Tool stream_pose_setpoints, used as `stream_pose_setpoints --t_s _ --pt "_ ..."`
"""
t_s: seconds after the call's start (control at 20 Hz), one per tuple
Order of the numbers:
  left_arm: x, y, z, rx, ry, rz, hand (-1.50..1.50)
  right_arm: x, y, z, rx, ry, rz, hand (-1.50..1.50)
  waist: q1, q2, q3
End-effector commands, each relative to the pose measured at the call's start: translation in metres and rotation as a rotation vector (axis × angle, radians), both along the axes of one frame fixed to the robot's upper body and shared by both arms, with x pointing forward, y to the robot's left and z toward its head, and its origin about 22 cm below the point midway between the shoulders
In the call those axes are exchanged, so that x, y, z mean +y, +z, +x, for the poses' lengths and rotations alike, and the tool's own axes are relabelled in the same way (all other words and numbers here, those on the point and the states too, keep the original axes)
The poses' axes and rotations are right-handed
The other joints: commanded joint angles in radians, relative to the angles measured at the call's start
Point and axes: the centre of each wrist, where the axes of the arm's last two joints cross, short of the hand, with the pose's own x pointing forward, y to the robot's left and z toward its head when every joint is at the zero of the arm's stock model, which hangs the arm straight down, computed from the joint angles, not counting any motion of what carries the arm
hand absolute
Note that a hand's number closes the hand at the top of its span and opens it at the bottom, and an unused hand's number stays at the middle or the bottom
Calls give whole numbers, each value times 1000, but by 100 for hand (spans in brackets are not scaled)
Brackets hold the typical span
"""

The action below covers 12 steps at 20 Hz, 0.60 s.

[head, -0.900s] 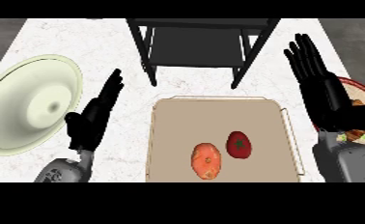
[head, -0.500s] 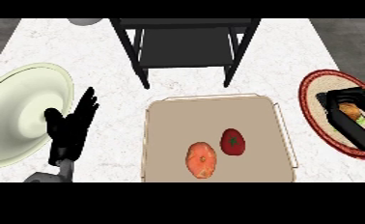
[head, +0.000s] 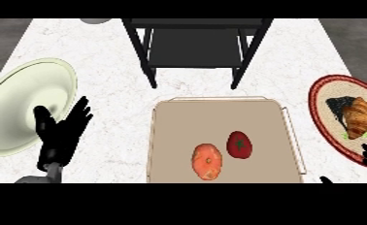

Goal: Pick the tomato from the tray and place it in the tiered shelf

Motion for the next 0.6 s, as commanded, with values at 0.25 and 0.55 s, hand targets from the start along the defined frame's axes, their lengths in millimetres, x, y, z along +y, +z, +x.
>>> stream_pose_setpoints --t_s 0.25,0.55 --pt "-2 8 13 7 -31 -6 0 51 67 -37 156 208 -10 -150 33 5 0" --pt "-3 3 14 -4 -43 -3 0 86 100 -34 304 147 -51 -150 50 9 -2"
